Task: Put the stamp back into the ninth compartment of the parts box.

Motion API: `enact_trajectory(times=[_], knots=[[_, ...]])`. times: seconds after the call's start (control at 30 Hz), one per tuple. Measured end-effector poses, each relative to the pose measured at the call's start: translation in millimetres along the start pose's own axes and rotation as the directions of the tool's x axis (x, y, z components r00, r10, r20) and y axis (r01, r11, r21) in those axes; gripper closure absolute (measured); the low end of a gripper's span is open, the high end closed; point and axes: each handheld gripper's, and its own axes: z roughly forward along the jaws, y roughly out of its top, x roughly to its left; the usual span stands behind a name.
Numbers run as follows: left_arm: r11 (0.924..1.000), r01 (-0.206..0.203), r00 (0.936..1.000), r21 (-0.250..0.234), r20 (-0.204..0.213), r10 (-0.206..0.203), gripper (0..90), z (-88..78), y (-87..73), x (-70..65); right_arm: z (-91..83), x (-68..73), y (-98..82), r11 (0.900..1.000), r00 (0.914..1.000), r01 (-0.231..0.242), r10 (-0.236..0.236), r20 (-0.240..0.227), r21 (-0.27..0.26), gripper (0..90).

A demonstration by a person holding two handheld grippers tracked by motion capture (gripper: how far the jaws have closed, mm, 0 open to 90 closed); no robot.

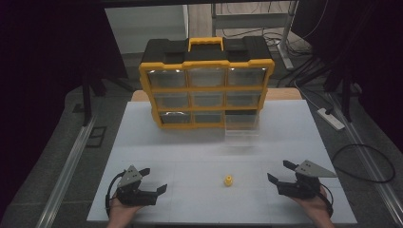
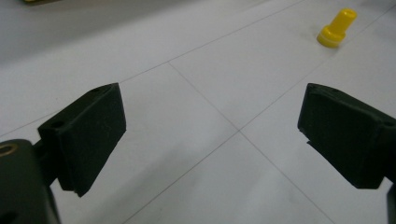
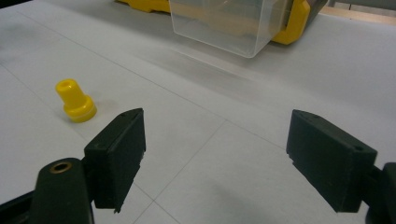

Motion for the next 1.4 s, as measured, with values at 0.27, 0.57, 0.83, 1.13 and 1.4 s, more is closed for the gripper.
enact_trajectory(times=[0.27,0.57,0.83,1.13,1.4], knots=[[1.0000,-0.004,1.0000,-0.006,-0.003,0.004,8.3,-0.6,-0.7,0.8,5.5,2.6,1.5,1.000,0.9999,0.013,-0.013,-0.007,0.011,20.9],[0.9997,-0.019,0.9998,-0.015,-0.002,0.019,8.7,1.2,1.4,0.2,7.9,3.7,3.3,1.000,1.0000,0.008,-0.008,-0.003,0.007,21.5],[0.9991,-0.041,0.9992,-0.012,0.001,0.041,8.8,1.4,1.4,-1.1,10.7,8.5,6.5,1.000,0.9999,0.014,-0.014,-0.006,0.007,21.8],[0.9988,-0.048,0.9988,-0.008,-0.005,0.048,9.0,3.2,2.0,-1.4,15.0,15.0,14.7,1.000,0.9996,0.021,-0.021,-0.021,-0.004,22.2],[0.9989,-0.045,0.9990,-0.011,-0.006,0.044,9.2,3.1,1.4,-2.5,26.7,21.4,27.7,1.000,0.9979,0.018,-0.018,-0.063,-0.002,22.7]])
